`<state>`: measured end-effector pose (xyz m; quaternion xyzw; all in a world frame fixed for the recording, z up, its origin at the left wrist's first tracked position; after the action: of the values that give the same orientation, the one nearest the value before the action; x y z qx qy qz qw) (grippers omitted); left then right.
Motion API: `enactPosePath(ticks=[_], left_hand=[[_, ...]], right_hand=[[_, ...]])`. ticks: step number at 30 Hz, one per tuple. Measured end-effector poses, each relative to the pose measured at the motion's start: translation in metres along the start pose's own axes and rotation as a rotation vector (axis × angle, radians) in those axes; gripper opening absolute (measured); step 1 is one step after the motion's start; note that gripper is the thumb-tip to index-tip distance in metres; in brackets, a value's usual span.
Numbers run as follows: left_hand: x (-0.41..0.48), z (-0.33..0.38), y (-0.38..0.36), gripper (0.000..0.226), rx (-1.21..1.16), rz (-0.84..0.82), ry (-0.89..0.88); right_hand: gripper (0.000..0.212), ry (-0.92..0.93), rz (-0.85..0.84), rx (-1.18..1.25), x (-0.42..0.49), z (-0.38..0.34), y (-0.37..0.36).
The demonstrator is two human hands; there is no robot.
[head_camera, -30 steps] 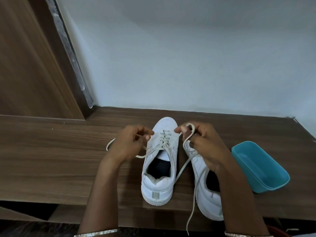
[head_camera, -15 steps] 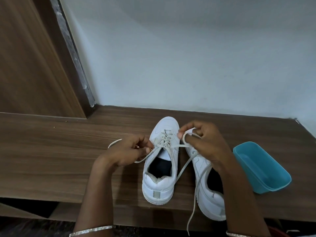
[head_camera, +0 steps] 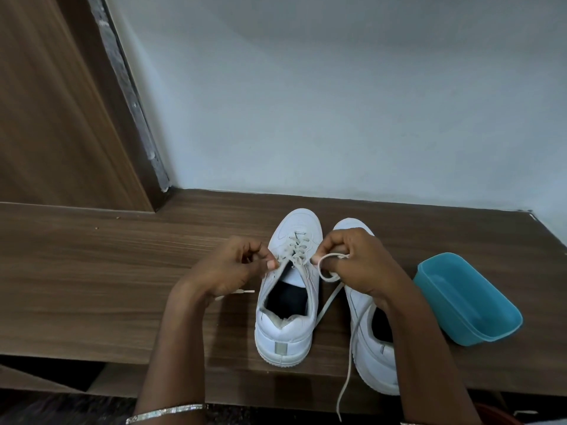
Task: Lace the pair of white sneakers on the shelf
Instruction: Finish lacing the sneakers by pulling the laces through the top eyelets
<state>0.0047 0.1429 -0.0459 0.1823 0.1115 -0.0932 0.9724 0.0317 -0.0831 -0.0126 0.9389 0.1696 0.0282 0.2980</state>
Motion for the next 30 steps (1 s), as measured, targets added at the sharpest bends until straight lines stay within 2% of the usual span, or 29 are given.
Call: enactPosePath(ticks=[3,7,16,20,22,26,30], left_hand=[[0.0,0.002,0.002,0.013,0.028,0.034,-0.027],[-0.001,0.005,0.003,0.021,0.038,0.031,-0.034],[-0.002,0.01,0.0,0.029,0.003,0.032,0.065],[0.0,0.009,-0.002,0.028,0.03,0.026,0.102],[0.001,0.009,-0.003,0.023,0.027,0.041,0.086],[0.002,0.009,-0.003,0.003,0.088,0.058,0.0],[0.003,0.013,-0.003,0.007,0.191,0.168,-0.057]], right_hand=[[0.008,-0.056,0.08,0.291,0.0,-0.004,0.004],[0.011,-0.037,0.193,0.601,0.0,-0.006,0.012],[0.018,-0.006,0.386,0.836,0.004,-0.005,0.009],[0.005,0.01,0.37,0.559,0.003,-0.002,0.009],[0.009,0.026,0.322,0.382,0.004,0.0,0.007],[0.007,0.086,0.105,-0.051,0.003,-0.001,0.002],[0.005,0.097,-0.032,-0.305,0.002,0.0,-0.001]])
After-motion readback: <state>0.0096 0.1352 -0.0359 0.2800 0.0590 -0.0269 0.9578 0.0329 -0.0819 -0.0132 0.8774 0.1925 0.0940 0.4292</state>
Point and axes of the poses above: each hand's wrist, its own x-axis towards the middle knuckle, its own y-axis out of the back of the hand, z = x × y, the point moved 1 cm from there along x, towards the middle knuckle, and after that the axes turned 7 degrees about y, right-handed, at the moved point
